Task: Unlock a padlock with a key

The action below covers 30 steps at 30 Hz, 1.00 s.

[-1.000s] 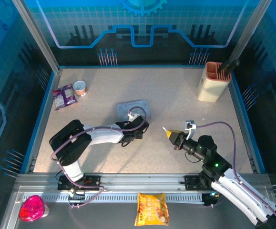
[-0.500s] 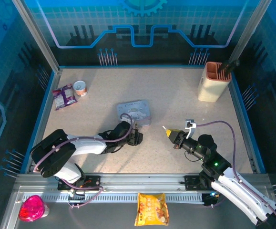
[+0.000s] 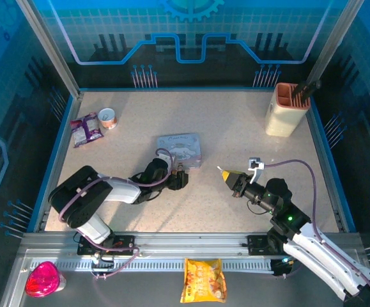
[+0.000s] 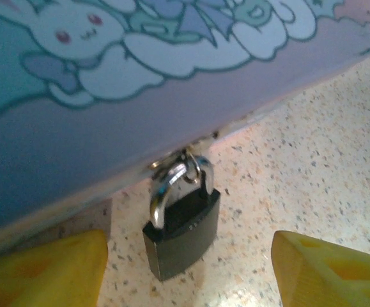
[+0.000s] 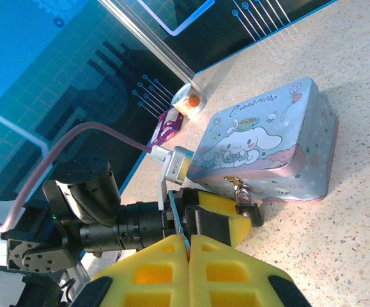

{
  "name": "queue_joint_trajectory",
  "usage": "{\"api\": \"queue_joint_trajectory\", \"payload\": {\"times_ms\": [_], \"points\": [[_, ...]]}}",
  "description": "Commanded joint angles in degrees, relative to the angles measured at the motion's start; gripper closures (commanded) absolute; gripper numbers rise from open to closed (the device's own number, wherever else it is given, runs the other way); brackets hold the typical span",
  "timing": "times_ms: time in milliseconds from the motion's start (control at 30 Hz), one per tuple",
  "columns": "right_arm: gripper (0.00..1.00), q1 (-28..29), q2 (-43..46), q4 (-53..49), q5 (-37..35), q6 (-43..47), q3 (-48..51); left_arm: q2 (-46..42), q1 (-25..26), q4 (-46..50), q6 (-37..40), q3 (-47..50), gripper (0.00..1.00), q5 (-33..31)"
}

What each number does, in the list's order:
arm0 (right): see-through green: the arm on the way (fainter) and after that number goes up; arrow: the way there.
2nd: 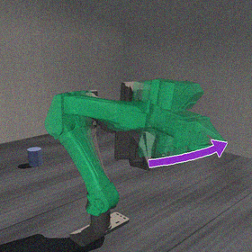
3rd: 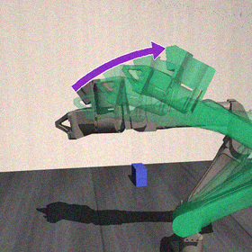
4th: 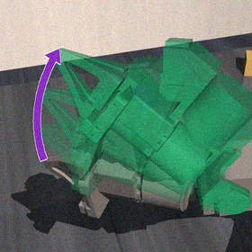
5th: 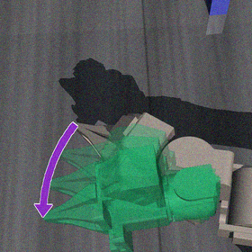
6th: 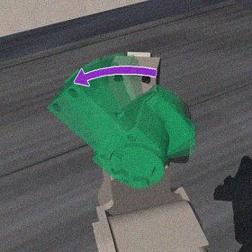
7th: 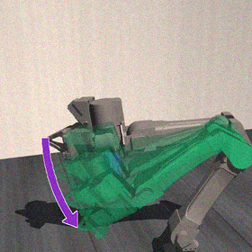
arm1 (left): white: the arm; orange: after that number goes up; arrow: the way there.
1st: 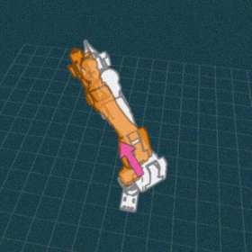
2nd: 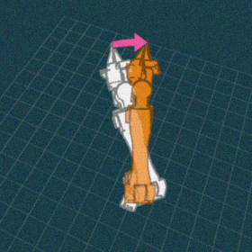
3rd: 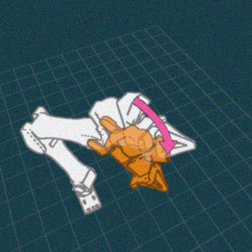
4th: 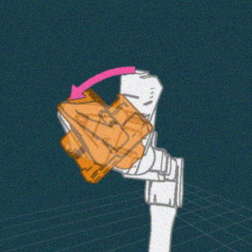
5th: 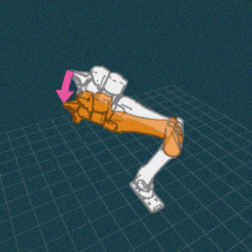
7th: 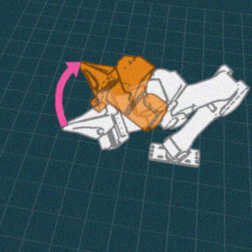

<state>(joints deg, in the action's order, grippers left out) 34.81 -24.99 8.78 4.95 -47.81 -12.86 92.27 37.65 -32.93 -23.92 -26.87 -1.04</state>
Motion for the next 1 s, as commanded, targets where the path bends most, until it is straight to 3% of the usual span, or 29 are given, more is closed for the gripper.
{"api": "queue_joint_trajectory", "payload": {"times_ms": [0,967], "points": [[1.0,-0.5,-0.4,2.5,0.6,-0.9,-0.6,2.4,-0.2,-3.9,-0.3,-1.6,0.34,1.0],[1.0,0.2,-2.5,4.2,1.0,-2.4,0.0,4.1,-0.2,-5.5,-4.2,-2.7,0.89,-0.3]]}}
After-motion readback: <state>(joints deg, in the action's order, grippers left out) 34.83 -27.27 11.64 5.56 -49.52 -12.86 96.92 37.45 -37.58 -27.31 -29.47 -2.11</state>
